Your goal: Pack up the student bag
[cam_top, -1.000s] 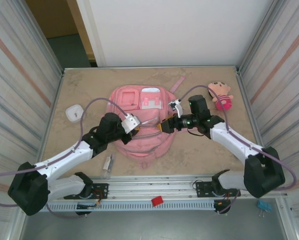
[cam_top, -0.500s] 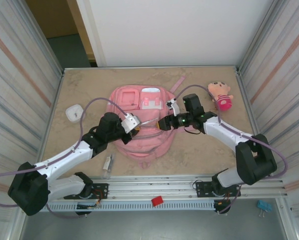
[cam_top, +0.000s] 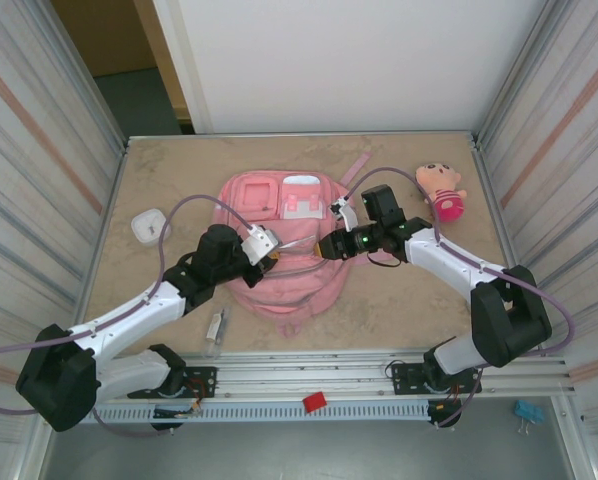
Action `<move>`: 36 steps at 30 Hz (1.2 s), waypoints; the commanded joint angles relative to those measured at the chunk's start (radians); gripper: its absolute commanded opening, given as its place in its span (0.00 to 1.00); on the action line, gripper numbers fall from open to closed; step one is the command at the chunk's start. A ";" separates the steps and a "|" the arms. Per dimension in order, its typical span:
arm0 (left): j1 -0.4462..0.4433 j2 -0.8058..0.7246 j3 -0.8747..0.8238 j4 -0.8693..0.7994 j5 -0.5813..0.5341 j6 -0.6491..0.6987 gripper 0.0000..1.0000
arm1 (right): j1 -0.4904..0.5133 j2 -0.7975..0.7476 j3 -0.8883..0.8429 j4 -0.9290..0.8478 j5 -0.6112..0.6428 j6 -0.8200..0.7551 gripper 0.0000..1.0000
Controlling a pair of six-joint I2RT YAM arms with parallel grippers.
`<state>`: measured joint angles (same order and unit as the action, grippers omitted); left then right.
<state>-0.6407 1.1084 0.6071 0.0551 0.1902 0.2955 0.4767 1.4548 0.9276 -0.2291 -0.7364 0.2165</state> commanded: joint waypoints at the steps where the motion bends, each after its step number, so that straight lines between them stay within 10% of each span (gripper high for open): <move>1: 0.006 -0.012 0.013 0.087 -0.021 -0.028 0.17 | 0.000 -0.015 -0.010 -0.005 -0.036 -0.011 0.22; 6: 0.006 -0.001 0.021 0.092 -0.040 -0.044 0.17 | -0.003 -0.044 -0.014 -0.007 -0.034 -0.001 0.05; 27: -0.047 0.122 0.149 0.030 -0.113 -0.104 0.18 | 0.133 0.093 0.197 -0.125 -0.075 -0.039 0.06; 36: -0.046 0.089 0.117 0.056 -0.132 -0.080 0.18 | 0.007 0.104 0.112 0.025 -0.083 0.174 0.45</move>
<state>-0.6785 1.2240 0.7067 0.0246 0.0723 0.2062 0.5430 1.5478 1.0752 -0.3096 -0.8051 0.2893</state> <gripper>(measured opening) 0.179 0.445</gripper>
